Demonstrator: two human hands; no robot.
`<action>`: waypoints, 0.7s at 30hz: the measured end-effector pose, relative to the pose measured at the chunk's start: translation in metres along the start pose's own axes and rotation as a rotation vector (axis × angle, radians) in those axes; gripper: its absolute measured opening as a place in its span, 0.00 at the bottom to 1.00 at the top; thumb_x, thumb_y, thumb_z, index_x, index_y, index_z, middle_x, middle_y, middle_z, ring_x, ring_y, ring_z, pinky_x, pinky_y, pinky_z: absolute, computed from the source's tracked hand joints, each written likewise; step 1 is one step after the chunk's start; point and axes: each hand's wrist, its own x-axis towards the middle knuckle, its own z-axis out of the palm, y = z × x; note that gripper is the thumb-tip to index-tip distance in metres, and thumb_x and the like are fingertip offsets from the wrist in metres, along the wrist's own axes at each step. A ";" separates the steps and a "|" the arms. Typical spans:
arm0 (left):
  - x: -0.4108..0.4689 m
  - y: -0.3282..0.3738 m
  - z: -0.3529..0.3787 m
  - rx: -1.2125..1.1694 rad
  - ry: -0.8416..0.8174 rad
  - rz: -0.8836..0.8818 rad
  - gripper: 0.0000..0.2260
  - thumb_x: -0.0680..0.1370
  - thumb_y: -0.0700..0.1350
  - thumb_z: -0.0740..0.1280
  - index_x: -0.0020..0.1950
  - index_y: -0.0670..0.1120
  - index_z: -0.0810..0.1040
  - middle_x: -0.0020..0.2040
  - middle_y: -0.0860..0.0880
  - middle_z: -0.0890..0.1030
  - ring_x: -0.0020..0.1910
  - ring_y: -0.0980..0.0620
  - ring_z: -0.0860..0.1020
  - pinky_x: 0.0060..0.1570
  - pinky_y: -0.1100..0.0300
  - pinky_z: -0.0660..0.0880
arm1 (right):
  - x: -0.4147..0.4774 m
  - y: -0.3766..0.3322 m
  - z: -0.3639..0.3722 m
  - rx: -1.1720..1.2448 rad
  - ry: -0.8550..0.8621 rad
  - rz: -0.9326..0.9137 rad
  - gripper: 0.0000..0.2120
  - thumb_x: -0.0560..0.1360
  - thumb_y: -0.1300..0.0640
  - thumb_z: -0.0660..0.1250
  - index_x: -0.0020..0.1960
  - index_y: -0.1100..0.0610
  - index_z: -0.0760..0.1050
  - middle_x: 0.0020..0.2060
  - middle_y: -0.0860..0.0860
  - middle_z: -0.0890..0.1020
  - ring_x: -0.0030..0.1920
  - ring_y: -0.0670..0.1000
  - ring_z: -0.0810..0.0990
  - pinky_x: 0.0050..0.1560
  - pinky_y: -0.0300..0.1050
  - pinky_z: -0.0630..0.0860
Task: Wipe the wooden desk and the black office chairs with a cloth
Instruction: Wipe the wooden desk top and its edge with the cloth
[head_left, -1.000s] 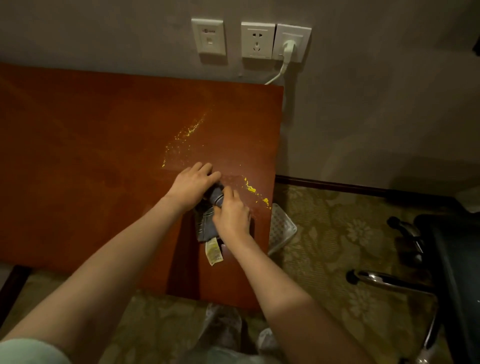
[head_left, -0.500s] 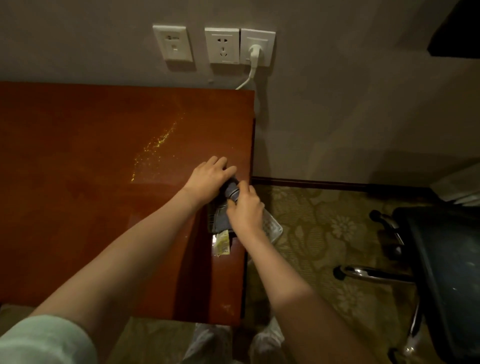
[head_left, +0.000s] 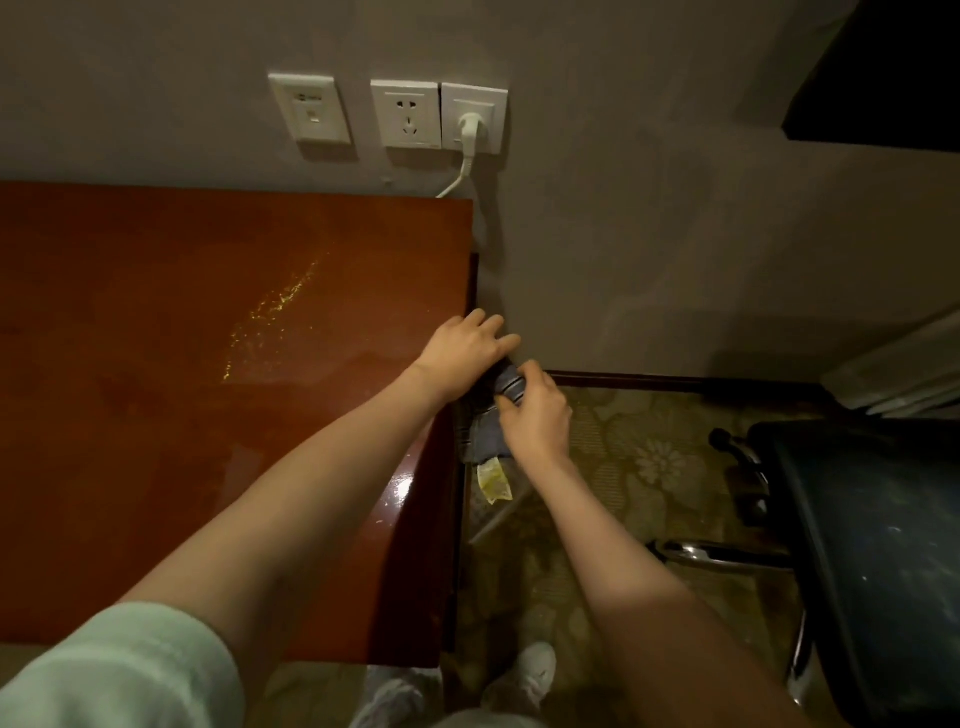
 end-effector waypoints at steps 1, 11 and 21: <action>-0.002 -0.002 -0.002 -0.004 0.008 -0.002 0.18 0.79 0.38 0.59 0.68 0.44 0.64 0.61 0.43 0.69 0.59 0.43 0.68 0.51 0.53 0.69 | -0.001 -0.003 -0.001 0.017 0.007 -0.003 0.16 0.75 0.59 0.66 0.61 0.59 0.69 0.58 0.56 0.76 0.59 0.58 0.75 0.53 0.47 0.69; -0.058 -0.057 -0.009 -0.025 0.142 -0.070 0.14 0.74 0.35 0.66 0.59 0.41 0.75 0.53 0.39 0.76 0.52 0.38 0.74 0.49 0.48 0.70 | -0.021 -0.071 0.029 0.206 0.002 -0.007 0.12 0.74 0.58 0.66 0.57 0.58 0.70 0.54 0.58 0.79 0.55 0.60 0.77 0.47 0.48 0.69; -0.147 -0.103 0.038 0.024 -0.179 -0.340 0.19 0.78 0.44 0.63 0.68 0.50 0.66 0.65 0.45 0.66 0.61 0.44 0.65 0.54 0.54 0.68 | -0.057 -0.125 0.118 0.060 -0.321 -0.075 0.22 0.76 0.57 0.66 0.66 0.60 0.63 0.62 0.59 0.73 0.61 0.61 0.74 0.58 0.52 0.71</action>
